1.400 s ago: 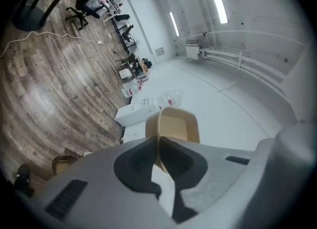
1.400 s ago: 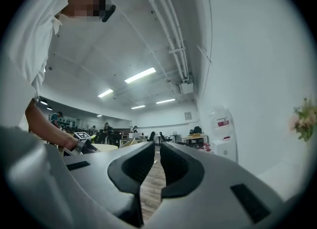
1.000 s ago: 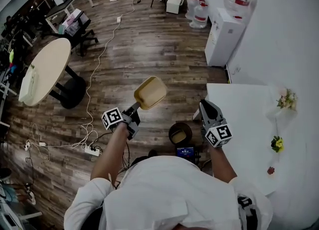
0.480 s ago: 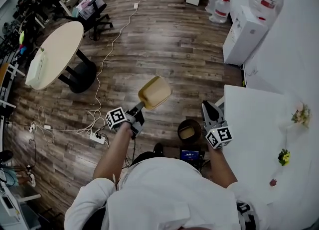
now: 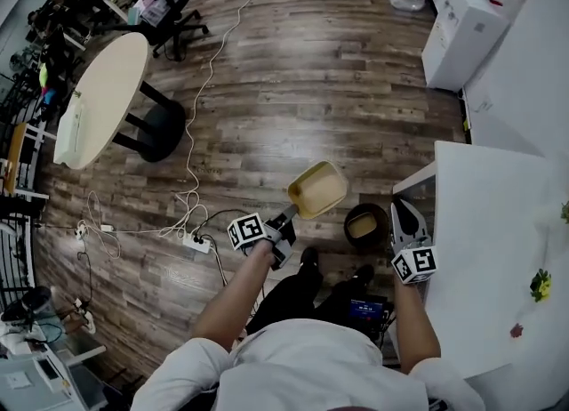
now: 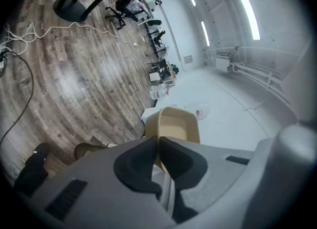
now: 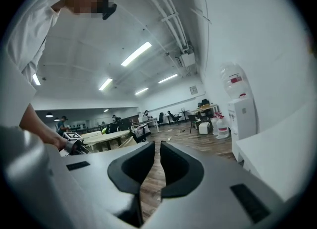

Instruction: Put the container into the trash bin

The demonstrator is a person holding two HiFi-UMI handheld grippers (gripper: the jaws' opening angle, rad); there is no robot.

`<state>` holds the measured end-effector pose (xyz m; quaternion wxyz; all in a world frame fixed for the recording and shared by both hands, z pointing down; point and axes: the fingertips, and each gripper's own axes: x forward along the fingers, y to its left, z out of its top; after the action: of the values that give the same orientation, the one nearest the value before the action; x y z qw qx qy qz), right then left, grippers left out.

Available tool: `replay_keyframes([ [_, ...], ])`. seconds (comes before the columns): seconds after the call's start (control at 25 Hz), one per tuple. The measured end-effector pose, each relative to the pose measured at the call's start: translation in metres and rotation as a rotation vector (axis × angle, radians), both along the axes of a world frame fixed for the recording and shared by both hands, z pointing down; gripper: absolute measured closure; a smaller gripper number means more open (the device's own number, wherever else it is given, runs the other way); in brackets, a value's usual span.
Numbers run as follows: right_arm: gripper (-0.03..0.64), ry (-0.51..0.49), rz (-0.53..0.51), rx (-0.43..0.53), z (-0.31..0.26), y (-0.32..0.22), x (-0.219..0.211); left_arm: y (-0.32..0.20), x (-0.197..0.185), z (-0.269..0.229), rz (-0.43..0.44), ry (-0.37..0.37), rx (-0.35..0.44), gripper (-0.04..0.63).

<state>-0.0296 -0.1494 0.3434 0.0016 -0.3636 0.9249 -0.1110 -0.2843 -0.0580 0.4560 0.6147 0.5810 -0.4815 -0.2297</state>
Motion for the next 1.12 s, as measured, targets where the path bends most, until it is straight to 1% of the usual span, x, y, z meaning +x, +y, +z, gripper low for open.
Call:
replay_keyframes([
  [0.16,0.558,0.021,0.055,-0.045,0.063,-0.009,0.015,-0.015,0.028,0.060,0.025,0.018,-0.057,0.571],
  [0.24,0.558,0.048,0.074,-0.062,0.089,-0.015,0.007,-0.026,0.031,0.082,0.030,0.025,-0.069,0.571],
  [0.32,0.558,0.078,0.095,-0.086,0.114,-0.023,0.002,-0.037,0.037,0.105,0.019,0.032,-0.099,0.571],
  [0.44,0.558,0.115,0.153,-0.163,0.162,-0.026,0.020,-0.051,0.073,0.148,0.039,0.055,-0.121,0.571],
  [0.56,0.558,0.140,0.180,-0.248,0.224,-0.014,0.035,-0.042,0.109,0.209,0.053,0.074,-0.198,0.571],
  [0.64,0.558,0.149,0.187,-0.285,0.268,-0.009,0.042,-0.038,0.126,0.251,0.051,0.086,-0.210,0.571],
  [0.76,0.558,0.162,0.205,-0.325,0.323,-0.006,0.056,-0.029,0.151,0.310,0.061,0.081,-0.242,0.571],
  [0.92,0.558,0.172,0.209,-0.353,0.369,-0.003,0.067,-0.011,0.176,0.375,0.080,0.070,-0.312,0.571],
  [1.12,0.558,0.179,0.216,-0.371,0.413,0.002,0.077,-0.004,0.199,0.433,0.084,0.066,-0.354,0.571],
])
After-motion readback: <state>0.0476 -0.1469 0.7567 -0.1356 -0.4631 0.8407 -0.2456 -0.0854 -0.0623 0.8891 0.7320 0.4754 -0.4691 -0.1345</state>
